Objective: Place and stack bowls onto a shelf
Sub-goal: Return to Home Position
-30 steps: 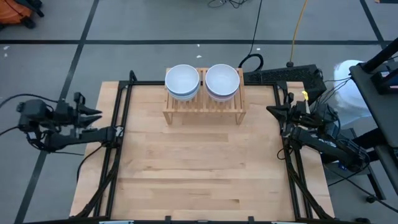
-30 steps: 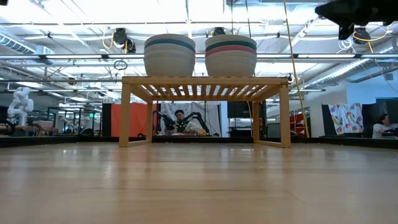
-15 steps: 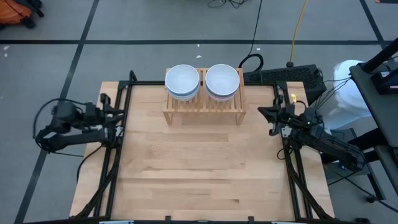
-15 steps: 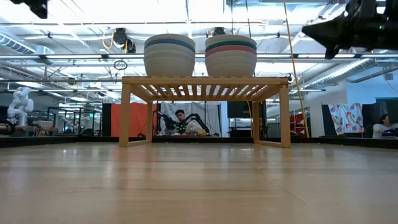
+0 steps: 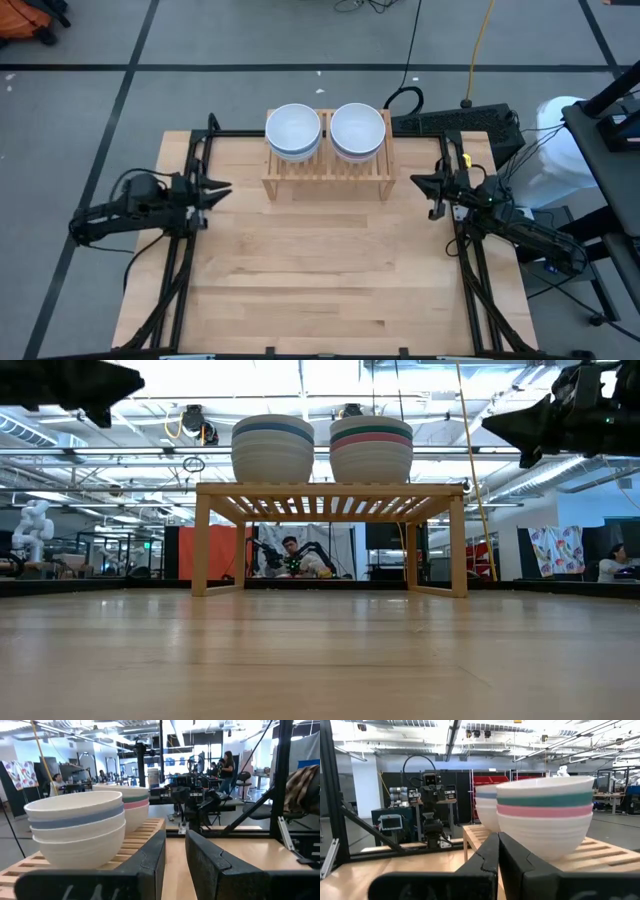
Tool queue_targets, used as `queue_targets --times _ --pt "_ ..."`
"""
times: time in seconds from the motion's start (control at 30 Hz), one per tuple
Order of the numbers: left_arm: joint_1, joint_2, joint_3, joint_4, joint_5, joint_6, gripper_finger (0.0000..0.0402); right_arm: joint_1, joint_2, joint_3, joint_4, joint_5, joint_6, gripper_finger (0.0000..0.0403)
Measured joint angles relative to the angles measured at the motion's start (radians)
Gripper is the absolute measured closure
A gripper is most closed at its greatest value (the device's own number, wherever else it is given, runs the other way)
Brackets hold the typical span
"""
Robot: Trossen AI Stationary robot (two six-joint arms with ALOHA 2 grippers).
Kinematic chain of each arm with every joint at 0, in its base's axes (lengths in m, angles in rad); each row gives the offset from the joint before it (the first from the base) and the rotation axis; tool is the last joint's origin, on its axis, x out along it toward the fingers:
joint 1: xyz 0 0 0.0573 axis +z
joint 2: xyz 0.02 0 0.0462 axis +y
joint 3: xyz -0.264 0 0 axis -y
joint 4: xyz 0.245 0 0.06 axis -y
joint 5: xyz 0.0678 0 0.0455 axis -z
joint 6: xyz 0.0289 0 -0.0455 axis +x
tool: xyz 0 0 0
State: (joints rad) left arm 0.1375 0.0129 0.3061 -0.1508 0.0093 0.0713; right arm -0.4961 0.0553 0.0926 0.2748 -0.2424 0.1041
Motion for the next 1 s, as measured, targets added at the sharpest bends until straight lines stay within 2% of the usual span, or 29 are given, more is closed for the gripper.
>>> queue_targets --times 0.53,1.0 --pt "0.000 0.000 -0.186 0.107 0.000 -0.001 0.0321 0.000 0.000 -0.041 -0.003 0.003 -0.076 0.0403" --pt "0.000 0.000 -0.264 0.163 0.000 0.028 0.0321 0.000 0.010 -0.043 -0.056 0.002 -0.100 0.0403"
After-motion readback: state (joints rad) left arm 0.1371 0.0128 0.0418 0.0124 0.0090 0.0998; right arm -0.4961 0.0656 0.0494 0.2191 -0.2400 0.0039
